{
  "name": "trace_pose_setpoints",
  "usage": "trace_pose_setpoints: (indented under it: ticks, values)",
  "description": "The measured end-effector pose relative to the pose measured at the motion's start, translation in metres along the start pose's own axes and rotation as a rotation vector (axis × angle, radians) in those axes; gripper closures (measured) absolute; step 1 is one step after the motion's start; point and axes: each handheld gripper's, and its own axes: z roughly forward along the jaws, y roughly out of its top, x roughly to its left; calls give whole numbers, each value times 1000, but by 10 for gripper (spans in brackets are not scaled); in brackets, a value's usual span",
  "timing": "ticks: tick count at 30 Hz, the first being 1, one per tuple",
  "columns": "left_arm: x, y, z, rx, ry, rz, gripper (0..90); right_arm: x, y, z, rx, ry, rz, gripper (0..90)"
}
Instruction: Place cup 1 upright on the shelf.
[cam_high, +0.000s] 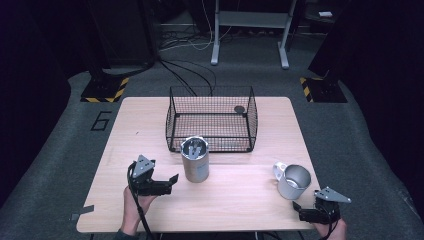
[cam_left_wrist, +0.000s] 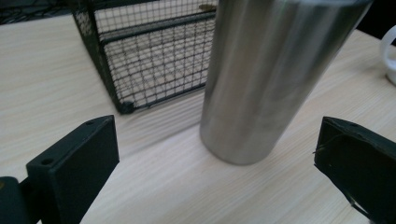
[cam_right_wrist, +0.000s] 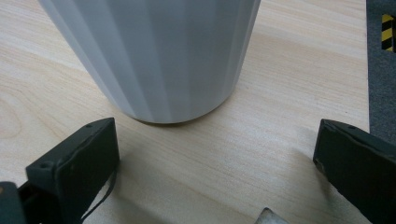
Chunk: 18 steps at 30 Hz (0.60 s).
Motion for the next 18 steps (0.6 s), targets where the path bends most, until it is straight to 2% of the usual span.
trace_pose_setpoints:
  ticks: [8,15,18]
  values:
    - [-13,22,9,-33,-57,54,0,0,0,0,-1,0,-2,0]
    - [-21,39,26,-78,-63,84,0,0,0,0,-2,0,-1,0]
    - [-23,42,32,-76,-69,86,0,0,0,0,-3,-1,0,0]
